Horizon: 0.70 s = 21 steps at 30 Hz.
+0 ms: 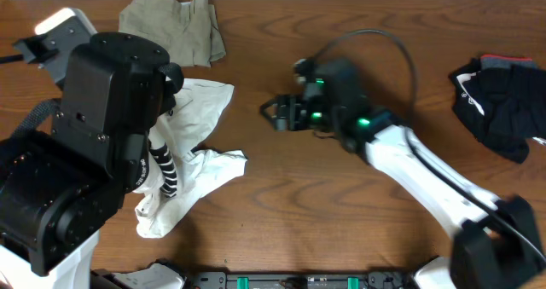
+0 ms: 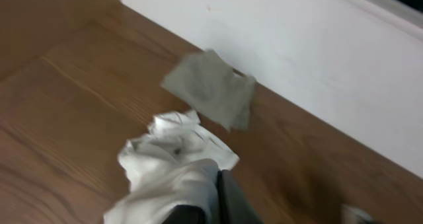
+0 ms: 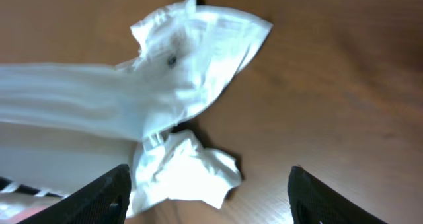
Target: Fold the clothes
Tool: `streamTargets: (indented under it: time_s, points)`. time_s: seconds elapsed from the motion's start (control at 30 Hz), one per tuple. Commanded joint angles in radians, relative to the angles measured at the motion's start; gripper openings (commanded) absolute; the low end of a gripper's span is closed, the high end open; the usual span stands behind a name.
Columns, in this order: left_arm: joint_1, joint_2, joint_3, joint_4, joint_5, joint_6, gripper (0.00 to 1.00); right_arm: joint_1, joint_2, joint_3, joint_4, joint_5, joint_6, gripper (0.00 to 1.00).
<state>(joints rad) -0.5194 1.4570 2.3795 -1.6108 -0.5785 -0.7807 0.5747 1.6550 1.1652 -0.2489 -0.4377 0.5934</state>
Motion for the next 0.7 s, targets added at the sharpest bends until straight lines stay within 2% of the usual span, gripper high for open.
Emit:
streamTargets:
  time_s: [0.0, 0.1, 0.17, 0.3, 0.43, 0.67]
  points:
    - [0.003, -0.002, 0.013, -0.078, 0.164, 0.053, 0.06, 0.067, 0.083, 0.154, -0.090, 0.103, -0.029, 0.75]
    - [-0.012, -0.003, 0.013, -0.078, 0.274, 0.106, 0.06, 0.093, 0.136, 0.281, -0.217, 0.220, -0.053, 0.79]
    - [-0.035, -0.007, 0.013, -0.078, 0.280, 0.107, 0.06, 0.094, 0.161, 0.323, -0.223, 0.227, -0.052, 0.80]
    - [-0.058, -0.021, 0.013, -0.078, 0.276, 0.074, 0.06, 0.090, 0.208, 0.354, -0.170, 0.211, -0.021, 0.78]
    - [-0.058, -0.037, 0.013, -0.078, 0.280, 0.069, 0.06, 0.090, 0.267, 0.356, -0.058, 0.114, 0.005, 0.77]
    - [-0.096, -0.064, 0.013, -0.078, 0.475, 0.098, 0.06, 0.090, 0.350, 0.356, 0.048, 0.062, 0.069, 0.75]
